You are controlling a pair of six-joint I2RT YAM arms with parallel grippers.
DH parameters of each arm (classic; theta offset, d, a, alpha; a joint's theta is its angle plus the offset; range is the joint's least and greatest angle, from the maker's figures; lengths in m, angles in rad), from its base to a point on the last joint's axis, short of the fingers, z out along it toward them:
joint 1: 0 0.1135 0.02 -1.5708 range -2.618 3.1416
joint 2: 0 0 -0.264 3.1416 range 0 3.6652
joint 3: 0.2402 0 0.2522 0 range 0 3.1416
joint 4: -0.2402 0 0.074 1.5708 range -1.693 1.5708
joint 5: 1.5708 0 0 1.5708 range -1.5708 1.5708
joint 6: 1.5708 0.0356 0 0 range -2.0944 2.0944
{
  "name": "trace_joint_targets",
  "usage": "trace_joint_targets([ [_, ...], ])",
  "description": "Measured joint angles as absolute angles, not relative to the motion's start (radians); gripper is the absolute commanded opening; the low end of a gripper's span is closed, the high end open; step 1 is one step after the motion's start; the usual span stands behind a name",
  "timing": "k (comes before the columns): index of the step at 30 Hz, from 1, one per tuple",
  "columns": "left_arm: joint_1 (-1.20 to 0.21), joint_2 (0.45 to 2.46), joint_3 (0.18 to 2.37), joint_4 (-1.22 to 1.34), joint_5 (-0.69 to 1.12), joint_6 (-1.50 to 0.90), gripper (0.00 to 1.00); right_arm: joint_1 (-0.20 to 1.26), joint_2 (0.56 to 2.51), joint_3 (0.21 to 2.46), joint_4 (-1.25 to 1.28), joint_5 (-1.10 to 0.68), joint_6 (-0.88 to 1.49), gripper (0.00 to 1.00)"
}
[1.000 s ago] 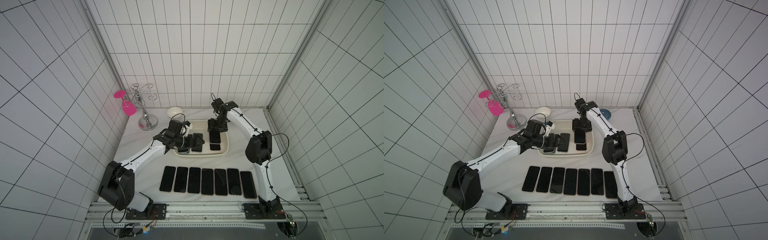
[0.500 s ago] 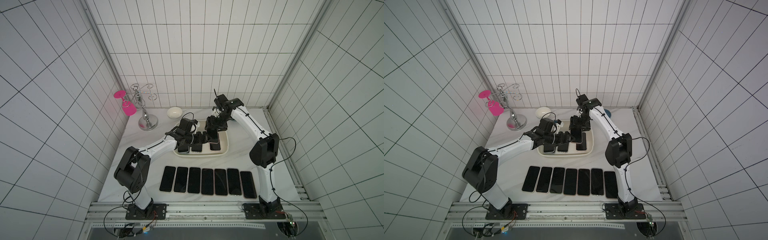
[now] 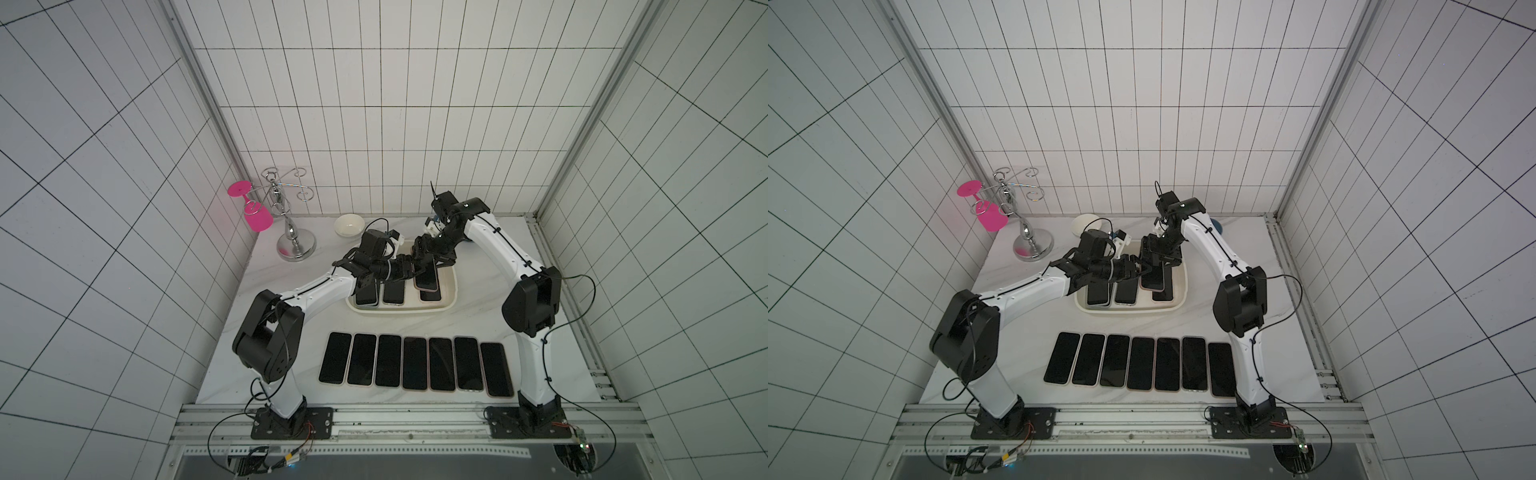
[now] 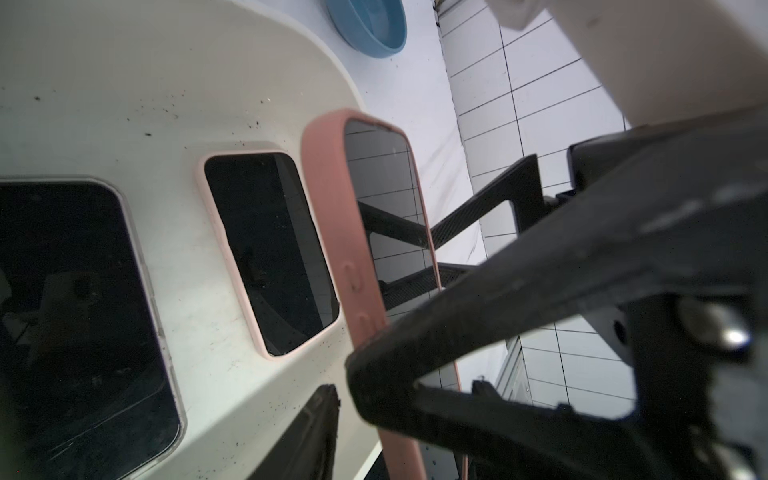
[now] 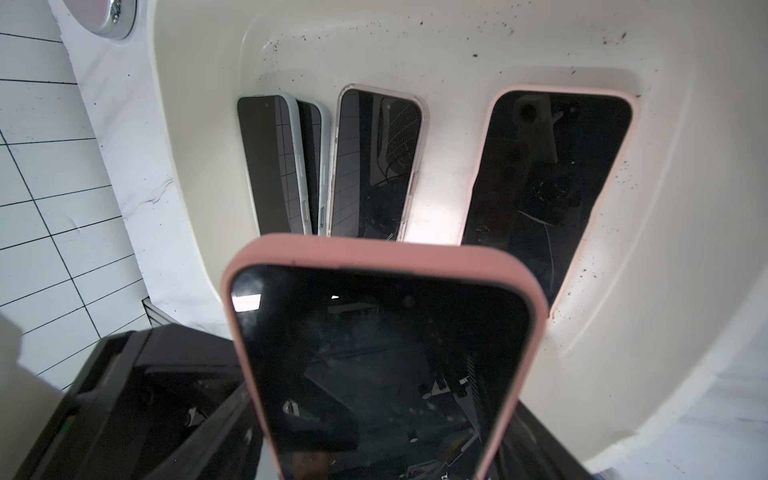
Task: Take the phone out of the storage box
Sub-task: Pick up the phone from the storage box, then place the phone at the center of the board.
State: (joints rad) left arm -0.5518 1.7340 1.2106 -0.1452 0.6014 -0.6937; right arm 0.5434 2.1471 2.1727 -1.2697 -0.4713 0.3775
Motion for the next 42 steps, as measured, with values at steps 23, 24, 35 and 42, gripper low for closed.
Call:
trace_joint_targets([
  [23, -0.448, 1.561, 1.146, -0.342, 0.665, -0.618, 0.00, 0.448, 2.031, 2.054, -1.228, -0.694, 0.334, 0.99],
  [24, -0.426, 1.511, 1.136, -0.390, 0.666, -0.593, 0.00, 0.435, 2.016, 2.046, -1.227, -0.694, 0.334, 0.99],
  [35, -0.225, 1.114, 1.152, -1.053, 0.285, -0.350, 0.00, 0.422, 1.908, 1.926, -1.209, -0.707, 0.304, 0.99],
  [42, -0.163, 1.307, 1.098, -1.207, 0.128, -0.397, 0.00, 0.475, 1.896, 1.844, -1.174, -0.738, 0.290, 0.99],
])
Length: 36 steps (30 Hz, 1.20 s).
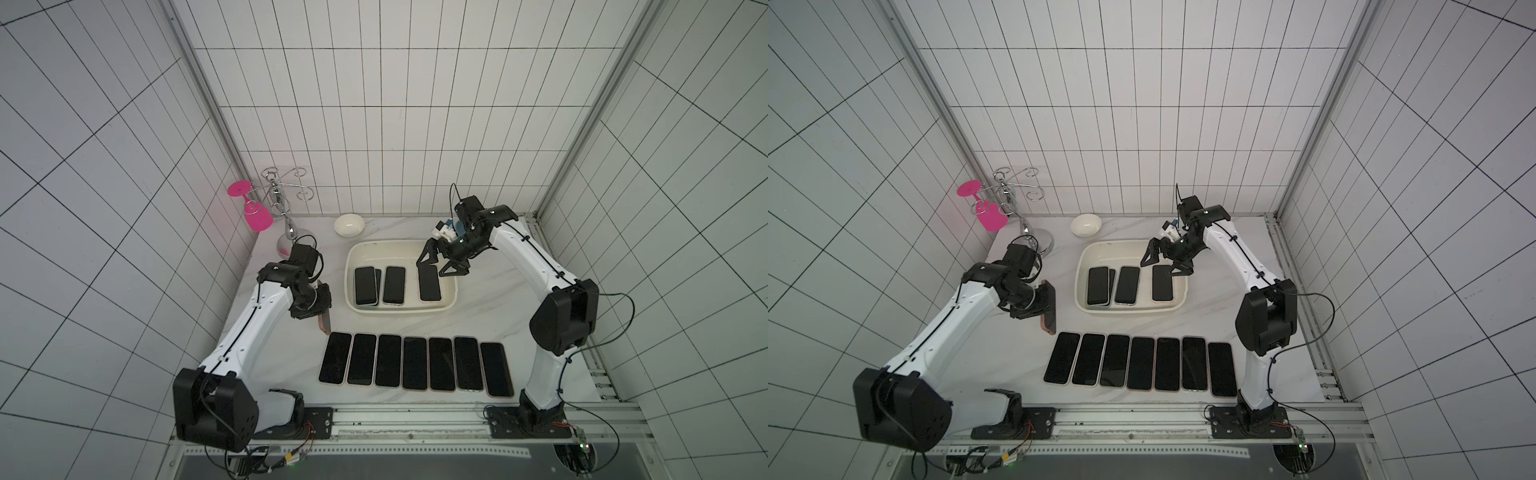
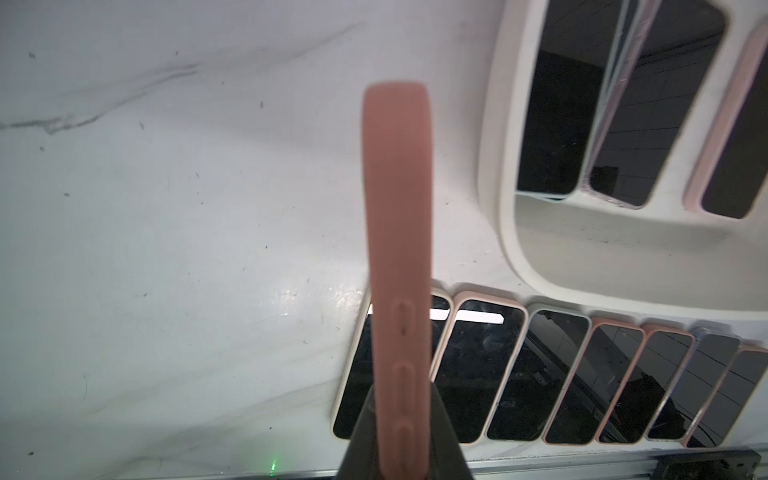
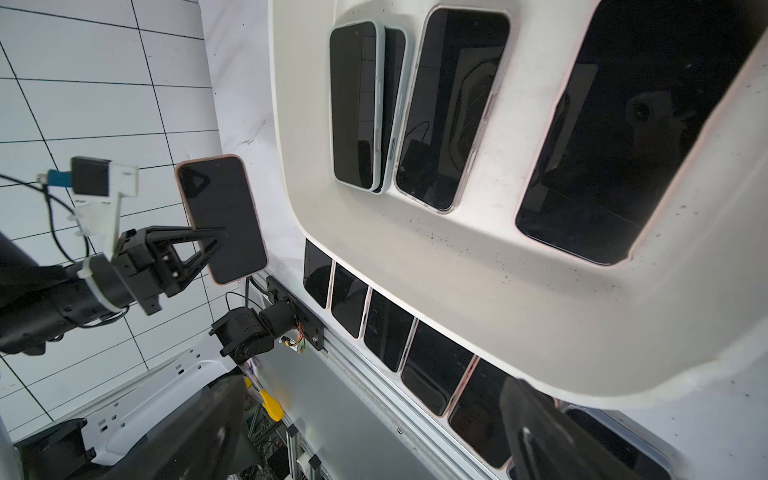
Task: Take the phone out of the storage box
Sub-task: Place the phone at the center of the board.
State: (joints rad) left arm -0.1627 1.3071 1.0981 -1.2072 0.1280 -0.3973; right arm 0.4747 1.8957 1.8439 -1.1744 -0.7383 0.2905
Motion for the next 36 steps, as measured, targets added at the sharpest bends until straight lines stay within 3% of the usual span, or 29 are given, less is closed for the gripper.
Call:
trace_joint_targets([
  [9, -0.163, 1.320, 0.945, -1.170, 0.101, -0.483, 0.00, 0.493, 1.867, 1.783, -1.127, -0.777, 0.286, 0.99],
  [24, -0.093, 1.375, 0.939, -1.145, 0.089, -0.509, 0.07, 0.498, 1.866, 1.740, -1.101, -0.794, 0.273, 0.99],
  [33, -0.070, 1.428, 0.939, -1.148, 0.117, -0.498, 0.20, 0.498, 1.859, 1.715, -1.099, -0.801, 0.250, 0.99],
  [36, -0.070, 1.434, 0.940, -1.158, 0.121, -0.492, 0.30, 0.498, 1.855, 1.705, -1.102, -0.801, 0.237, 0.99],
])
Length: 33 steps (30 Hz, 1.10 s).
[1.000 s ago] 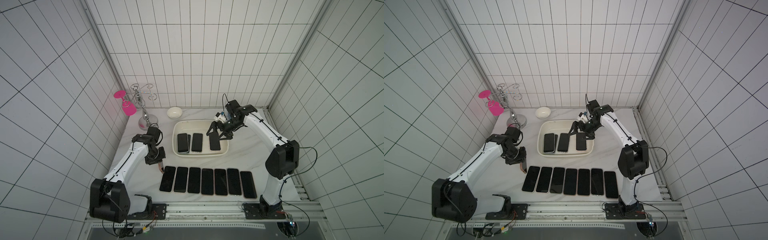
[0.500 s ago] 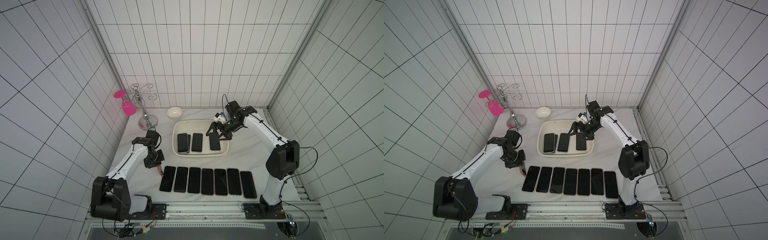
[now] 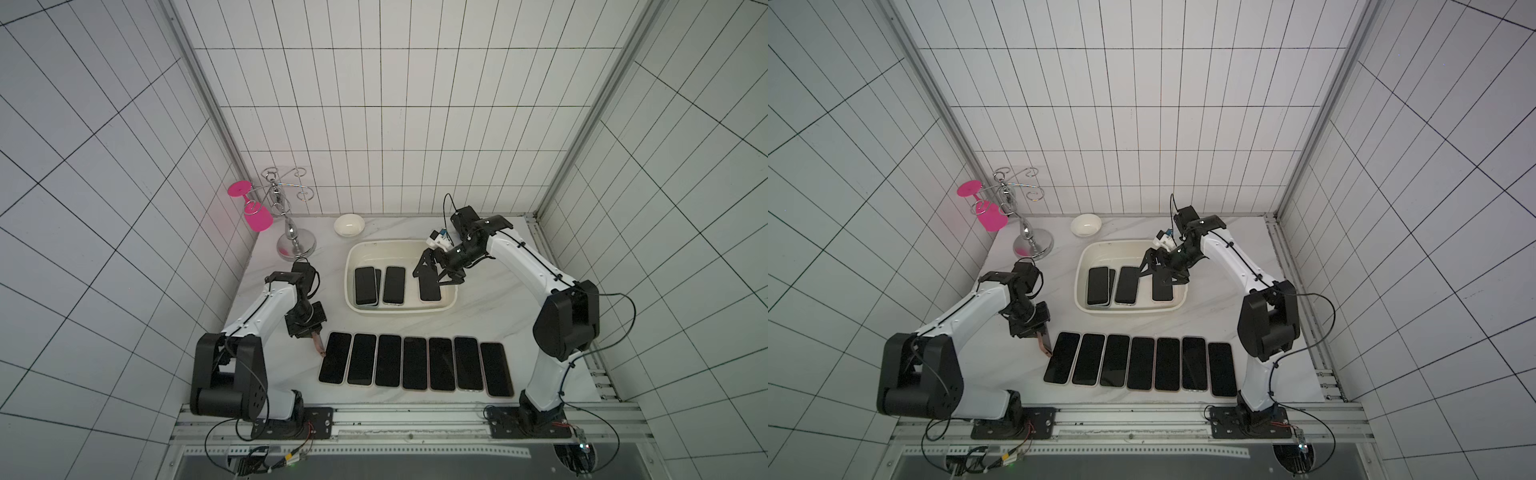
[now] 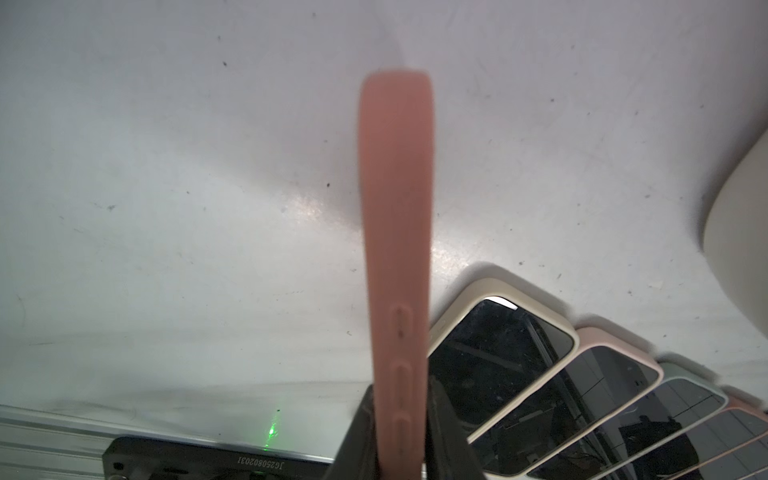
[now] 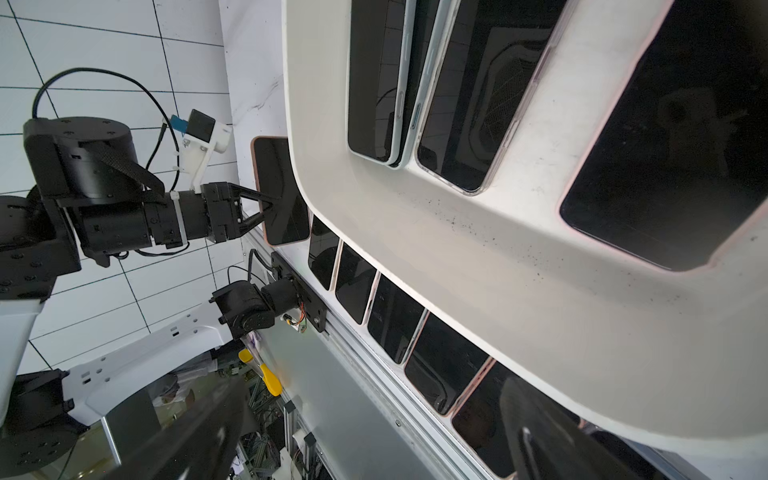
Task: Take the phone out of the storage box
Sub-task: Place the phone at the center of the board.
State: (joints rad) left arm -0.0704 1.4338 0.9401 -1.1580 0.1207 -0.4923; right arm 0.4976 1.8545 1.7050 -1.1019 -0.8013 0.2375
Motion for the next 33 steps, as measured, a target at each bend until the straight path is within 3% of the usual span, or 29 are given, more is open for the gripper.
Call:
trace_joint_targets([
  [6, -0.069, 1.449, 0.957, -1.203, 0.110, -0.482, 0.47, 0.498, 1.855, 1.696, -1.106, -0.801, 0.220, 0.99],
  [10, -0.043, 1.449, 0.962, -1.217, 0.105, -0.476, 0.53, 0.498, 1.855, 1.696, -1.106, -0.801, 0.216, 0.99],
  [18, 0.076, 1.483, 0.965, -1.209, 0.114, -0.471, 0.54, 0.498, 1.855, 1.678, -1.107, -0.801, 0.210, 0.99],
  [33, 0.106, 1.604, 1.036, -1.106, 0.149, -0.462, 0.54, 0.497, 1.855, 1.656, -1.113, -0.800, 0.192, 0.99],
])
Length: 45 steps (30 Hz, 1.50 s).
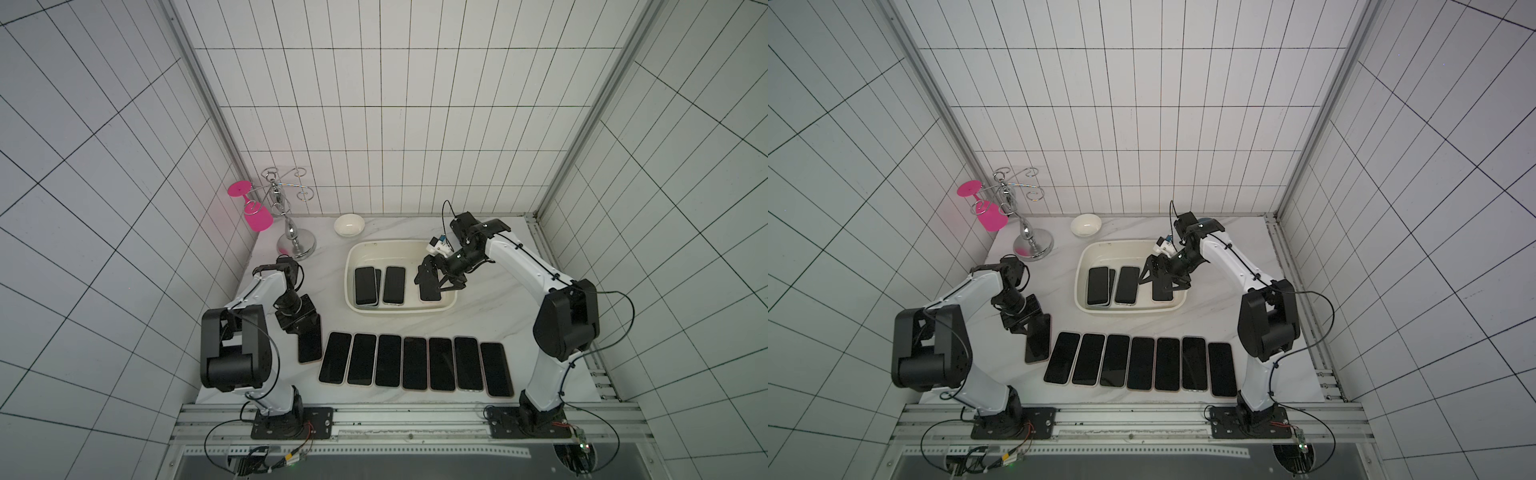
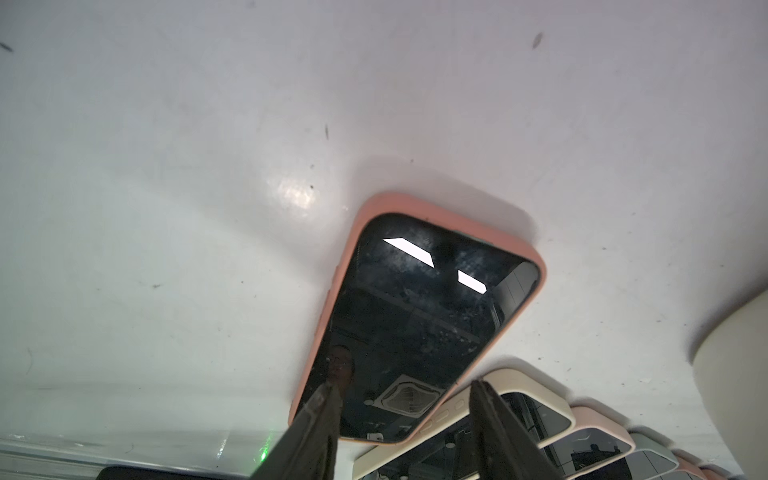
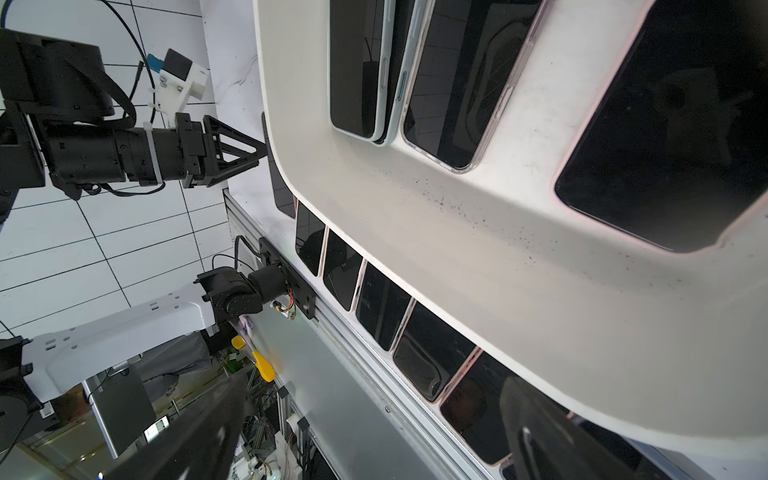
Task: Take the phone out of the storage box
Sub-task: Place the phone at the center of the board.
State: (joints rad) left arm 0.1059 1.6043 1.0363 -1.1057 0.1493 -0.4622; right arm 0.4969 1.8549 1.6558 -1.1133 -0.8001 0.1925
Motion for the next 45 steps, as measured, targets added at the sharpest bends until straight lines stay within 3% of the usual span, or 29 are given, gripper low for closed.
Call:
trace_joint_targets([
  [7, 0.106, 1.620, 1.176, -1.051, 0.131, -0.469, 0.49, 0.497, 1.857, 1.656, -1.115, -0.800, 0.191, 0.99],
  [14, 0.106, 1.803, 1.277, -1.018, 0.047, -0.476, 0.43, 0.497, 1.857, 1.656, -1.116, -0.800, 0.191, 0.99],
  [22, 0.117, 1.846, 1.221, -1.019, -0.016, -0.485, 0.48, 0.497, 1.857, 1.634, -1.118, -0.800, 0.188, 0.99],
  [45, 0.026, 1.761, 1.058, -0.926, 0.020, -0.468, 0.41, 0.497, 1.857, 1.617, -1.119, -0.799, 0.186, 0.99],
])
